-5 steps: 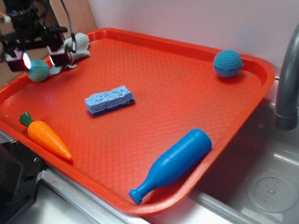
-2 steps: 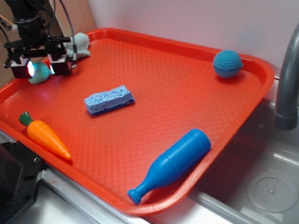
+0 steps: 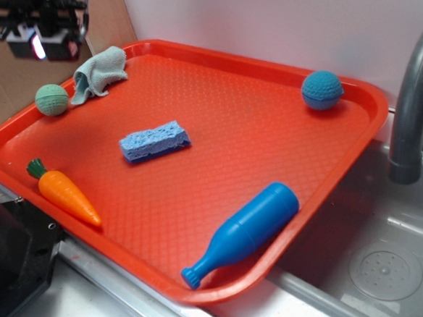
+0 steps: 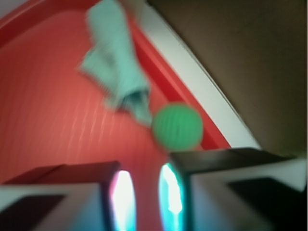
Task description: Grab the green ball.
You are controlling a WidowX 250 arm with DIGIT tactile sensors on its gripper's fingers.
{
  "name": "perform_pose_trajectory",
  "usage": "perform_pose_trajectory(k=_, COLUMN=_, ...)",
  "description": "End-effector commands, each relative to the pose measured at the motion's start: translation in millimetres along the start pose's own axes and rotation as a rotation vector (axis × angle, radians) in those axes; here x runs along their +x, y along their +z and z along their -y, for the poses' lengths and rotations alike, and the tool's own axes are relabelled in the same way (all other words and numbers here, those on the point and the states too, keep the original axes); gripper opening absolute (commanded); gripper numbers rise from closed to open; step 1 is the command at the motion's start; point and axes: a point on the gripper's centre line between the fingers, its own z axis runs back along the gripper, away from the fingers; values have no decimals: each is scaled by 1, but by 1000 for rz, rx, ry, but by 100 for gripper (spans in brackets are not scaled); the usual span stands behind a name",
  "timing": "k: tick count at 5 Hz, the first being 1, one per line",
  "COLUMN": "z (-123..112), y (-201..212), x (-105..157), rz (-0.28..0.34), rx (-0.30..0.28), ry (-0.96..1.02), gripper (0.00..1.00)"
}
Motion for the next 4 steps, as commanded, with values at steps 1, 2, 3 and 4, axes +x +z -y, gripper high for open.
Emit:
perform_pose_trajectory(k=1, z=20, y=46, x=-22, rz=48, rx=4, ry=-106, gripper=0)
perform_pose_trajectory(k=2, z=-8, y=29, x=-12, rz=61, rx=3, ry=12, gripper=100)
perform_pose_trajectory(k=3, z=-8, y=29, x=-12, rz=61, rx=3, ry=12, gripper=100)
perform_pose_trajectory(k=4, z=-8, y=29, x=-12, rz=61, rx=3, ry=12, gripper=100)
